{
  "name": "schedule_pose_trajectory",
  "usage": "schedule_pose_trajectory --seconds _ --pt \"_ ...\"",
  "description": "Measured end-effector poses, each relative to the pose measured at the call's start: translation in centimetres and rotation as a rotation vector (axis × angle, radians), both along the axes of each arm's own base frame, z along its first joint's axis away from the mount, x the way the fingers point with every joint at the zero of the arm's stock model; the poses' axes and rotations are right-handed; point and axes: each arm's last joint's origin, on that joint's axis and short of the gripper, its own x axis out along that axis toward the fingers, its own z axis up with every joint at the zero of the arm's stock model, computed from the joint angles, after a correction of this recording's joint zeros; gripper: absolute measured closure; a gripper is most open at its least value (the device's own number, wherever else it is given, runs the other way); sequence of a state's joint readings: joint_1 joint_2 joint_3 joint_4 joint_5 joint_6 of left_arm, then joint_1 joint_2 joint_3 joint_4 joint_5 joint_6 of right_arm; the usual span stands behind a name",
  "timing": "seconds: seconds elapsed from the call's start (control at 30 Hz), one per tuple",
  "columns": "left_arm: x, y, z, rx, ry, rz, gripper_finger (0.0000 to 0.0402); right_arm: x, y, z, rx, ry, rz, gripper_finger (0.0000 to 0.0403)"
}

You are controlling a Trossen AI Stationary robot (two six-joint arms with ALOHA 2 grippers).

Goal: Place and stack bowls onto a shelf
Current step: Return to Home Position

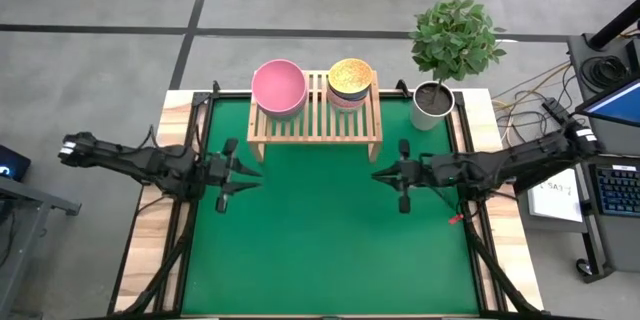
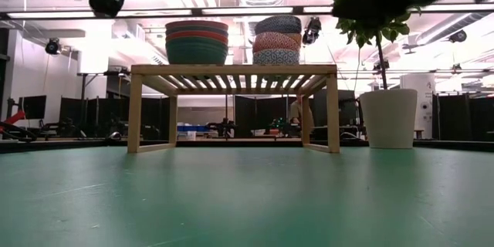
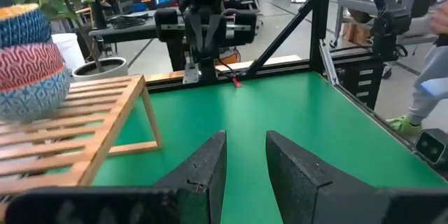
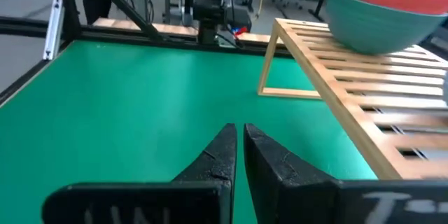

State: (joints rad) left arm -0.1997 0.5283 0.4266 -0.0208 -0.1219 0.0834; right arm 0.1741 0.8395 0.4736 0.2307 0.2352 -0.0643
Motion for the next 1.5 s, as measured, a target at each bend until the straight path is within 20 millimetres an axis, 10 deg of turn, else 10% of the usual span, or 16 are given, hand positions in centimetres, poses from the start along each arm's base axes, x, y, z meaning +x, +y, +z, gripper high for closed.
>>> schedule_pose_trajectory --seconds 0.63,1.33,1.5 --pt "-4.8 1.2 -2.6 -0.032 -0.205 0.029 0.0326 -8.4 -1.5 -2.6 0.040 -0.301 -0.004 0.0385" --pt "-4.9 1.2 -6.2 -0.054 -0.149 0.016 0.0326 -10.1 -1.8 -5.4 0.006 -0.340 0.006 0.0385" --pt "-4.6 1.9 -7.6 -0.239 -0.112 0.297 0.0326 -10.4 -1.8 -5.8 -0.023 -0.374 0.006 0.0385"
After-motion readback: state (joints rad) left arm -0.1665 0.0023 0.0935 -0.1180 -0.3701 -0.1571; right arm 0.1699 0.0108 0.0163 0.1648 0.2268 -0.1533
